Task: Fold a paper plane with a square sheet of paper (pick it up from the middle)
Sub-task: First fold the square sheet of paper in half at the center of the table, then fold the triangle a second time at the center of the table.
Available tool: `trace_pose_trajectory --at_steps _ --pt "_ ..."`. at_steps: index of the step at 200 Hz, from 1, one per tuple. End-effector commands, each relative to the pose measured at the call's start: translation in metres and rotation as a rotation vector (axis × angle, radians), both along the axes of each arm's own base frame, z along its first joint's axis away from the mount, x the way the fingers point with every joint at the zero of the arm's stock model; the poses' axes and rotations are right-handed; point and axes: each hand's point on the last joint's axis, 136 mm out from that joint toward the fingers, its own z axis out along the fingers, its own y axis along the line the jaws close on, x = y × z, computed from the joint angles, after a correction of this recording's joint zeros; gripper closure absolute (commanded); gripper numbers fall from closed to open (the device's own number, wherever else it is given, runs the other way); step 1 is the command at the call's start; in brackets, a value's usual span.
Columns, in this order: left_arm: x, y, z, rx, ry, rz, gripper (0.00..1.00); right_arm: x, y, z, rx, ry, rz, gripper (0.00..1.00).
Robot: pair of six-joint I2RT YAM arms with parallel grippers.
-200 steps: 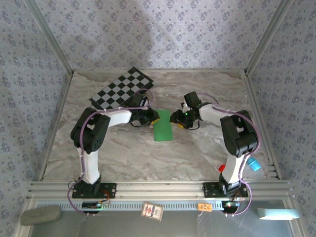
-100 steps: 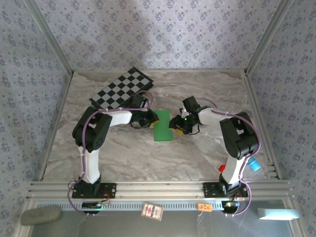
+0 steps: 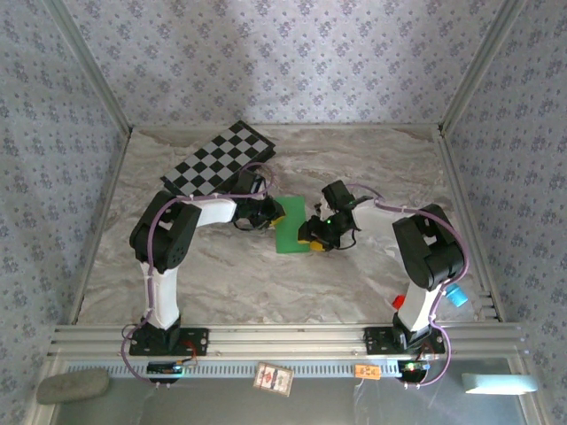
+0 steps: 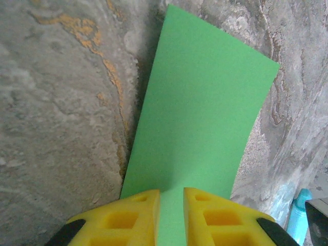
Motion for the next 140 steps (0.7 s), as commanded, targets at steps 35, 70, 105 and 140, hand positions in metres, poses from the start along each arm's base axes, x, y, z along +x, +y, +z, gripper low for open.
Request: trace_pose_trajectory --at_steps 35,70,105,140 --pt "-0.011 0.015 -0.029 0.055 0.079 0.027 0.80 -0.004 0.009 0.008 0.070 0.018 -0.001 0.59" --pt "-0.012 0.015 -0.028 0.054 0.078 0.026 0.80 0.000 0.008 0.010 0.095 0.013 -0.036 0.63" --pt "-0.012 0.014 -0.025 0.050 0.076 0.024 0.80 0.001 0.003 0.010 0.092 0.015 -0.053 0.72" --pt "-0.009 0.007 -0.008 0.012 0.049 -0.007 0.80 0.000 -0.003 0.009 0.082 0.025 -0.079 0.78"
